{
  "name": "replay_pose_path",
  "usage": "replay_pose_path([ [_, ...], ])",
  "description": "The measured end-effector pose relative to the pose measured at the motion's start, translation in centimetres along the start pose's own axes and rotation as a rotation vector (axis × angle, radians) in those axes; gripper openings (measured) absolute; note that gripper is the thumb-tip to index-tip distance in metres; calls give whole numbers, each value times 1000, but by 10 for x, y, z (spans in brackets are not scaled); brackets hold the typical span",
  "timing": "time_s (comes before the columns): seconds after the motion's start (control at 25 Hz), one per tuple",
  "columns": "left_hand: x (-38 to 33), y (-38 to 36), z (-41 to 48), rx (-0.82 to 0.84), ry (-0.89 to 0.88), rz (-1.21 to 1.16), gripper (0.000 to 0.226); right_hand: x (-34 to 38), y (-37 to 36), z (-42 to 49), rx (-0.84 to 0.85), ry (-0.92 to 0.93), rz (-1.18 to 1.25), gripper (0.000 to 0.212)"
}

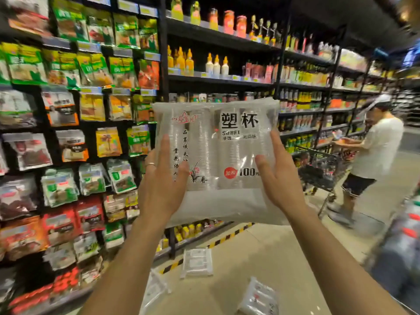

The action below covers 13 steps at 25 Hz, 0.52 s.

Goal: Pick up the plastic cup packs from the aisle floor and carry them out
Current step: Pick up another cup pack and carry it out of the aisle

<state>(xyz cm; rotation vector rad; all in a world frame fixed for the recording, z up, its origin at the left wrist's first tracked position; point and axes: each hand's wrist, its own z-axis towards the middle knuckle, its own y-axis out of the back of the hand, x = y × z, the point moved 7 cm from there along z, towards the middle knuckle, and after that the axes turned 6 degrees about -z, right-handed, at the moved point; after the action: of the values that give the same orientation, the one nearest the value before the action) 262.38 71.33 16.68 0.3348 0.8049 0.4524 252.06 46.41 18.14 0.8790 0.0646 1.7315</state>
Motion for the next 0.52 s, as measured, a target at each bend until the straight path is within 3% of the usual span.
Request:
replay_pose_path([
  [0.28, -119, -110, -23, 263, -203, -256, 67, -59, 159, -62, -270, -207, -298, 68],
  [0.52, -230, -158, -97, 478, -403, -536, 67, -46, 287, -161, -478, -349, -579, 67],
])
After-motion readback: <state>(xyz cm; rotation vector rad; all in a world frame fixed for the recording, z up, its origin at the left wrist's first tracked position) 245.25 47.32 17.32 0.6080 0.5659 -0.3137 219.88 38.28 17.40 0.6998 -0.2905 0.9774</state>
